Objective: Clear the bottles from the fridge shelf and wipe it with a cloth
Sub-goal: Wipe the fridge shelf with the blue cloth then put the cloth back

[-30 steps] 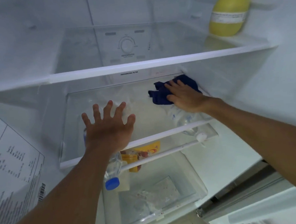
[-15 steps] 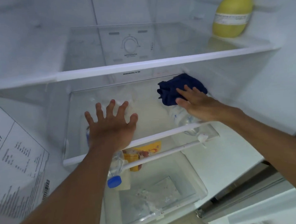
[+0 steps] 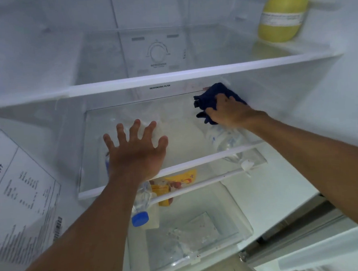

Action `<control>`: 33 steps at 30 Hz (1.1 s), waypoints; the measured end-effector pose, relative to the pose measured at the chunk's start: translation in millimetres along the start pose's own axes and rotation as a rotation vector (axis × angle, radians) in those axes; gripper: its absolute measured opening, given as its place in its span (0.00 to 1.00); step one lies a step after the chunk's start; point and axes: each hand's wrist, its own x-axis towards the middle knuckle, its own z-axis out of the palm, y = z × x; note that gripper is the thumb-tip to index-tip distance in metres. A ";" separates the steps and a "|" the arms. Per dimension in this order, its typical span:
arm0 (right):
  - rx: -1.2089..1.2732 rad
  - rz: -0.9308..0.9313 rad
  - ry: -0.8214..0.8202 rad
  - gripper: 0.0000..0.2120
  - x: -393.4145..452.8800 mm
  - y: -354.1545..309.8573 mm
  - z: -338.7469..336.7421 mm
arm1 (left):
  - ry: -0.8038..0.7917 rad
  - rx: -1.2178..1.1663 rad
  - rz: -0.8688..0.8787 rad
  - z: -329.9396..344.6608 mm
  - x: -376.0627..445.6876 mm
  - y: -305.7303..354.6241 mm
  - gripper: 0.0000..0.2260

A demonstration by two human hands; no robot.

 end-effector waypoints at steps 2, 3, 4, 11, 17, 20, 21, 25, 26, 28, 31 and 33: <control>-0.012 0.098 0.059 0.41 32.2 -18.8 -1.4 | 0.014 0.003 0.002 1.7 -0.3 0.3 0.33; -0.019 0.112 0.065 0.42 48.3 -29.5 3.7 | 0.019 0.007 0.001 2.6 0.0 -0.2 0.32; -0.028 0.109 0.076 0.41 63.3 -37.2 9.8 | 0.020 0.010 -0.002 3.6 0.8 -1.5 0.31; -0.154 -0.200 0.048 0.35 -21.9 23.6 27.5 | 0.002 0.012 0.007 2.7 3.2 -3.6 0.33; -0.170 -0.106 0.091 0.31 24.6 30.2 14.6 | 0.003 0.012 0.005 2.6 3.1 -2.7 0.30; -0.238 -0.179 -0.017 0.37 87.5 13.1 12.7 | 0.008 0.018 0.003 3.9 2.5 -1.9 0.30; -0.241 -0.204 -0.024 0.42 91.8 7.2 14.2 | 0.009 0.021 0.003 4.5 2.3 -1.6 0.30; -0.125 -0.380 0.041 0.31 9.1 -7.1 11.2 | 0.011 0.026 0.004 4.7 3.5 -3.3 0.31; -0.096 -0.362 0.015 0.33 -19.5 4.7 11.6 | 0.006 0.023 0.001 4.5 3.6 -3.4 0.31; -0.044 -0.249 0.000 0.36 -65.6 36.7 19.6 | -0.006 0.024 -0.009 4.3 3.1 -4.2 0.31; -0.162 -0.074 0.040 0.36 -69.1 68.8 28.4 | 0.012 0.031 0.004 4.0 1.9 -3.1 0.33; -0.174 -0.010 0.053 0.33 -34.9 46.3 22.0 | 0.019 0.032 0.004 3.0 2.8 -3.1 0.33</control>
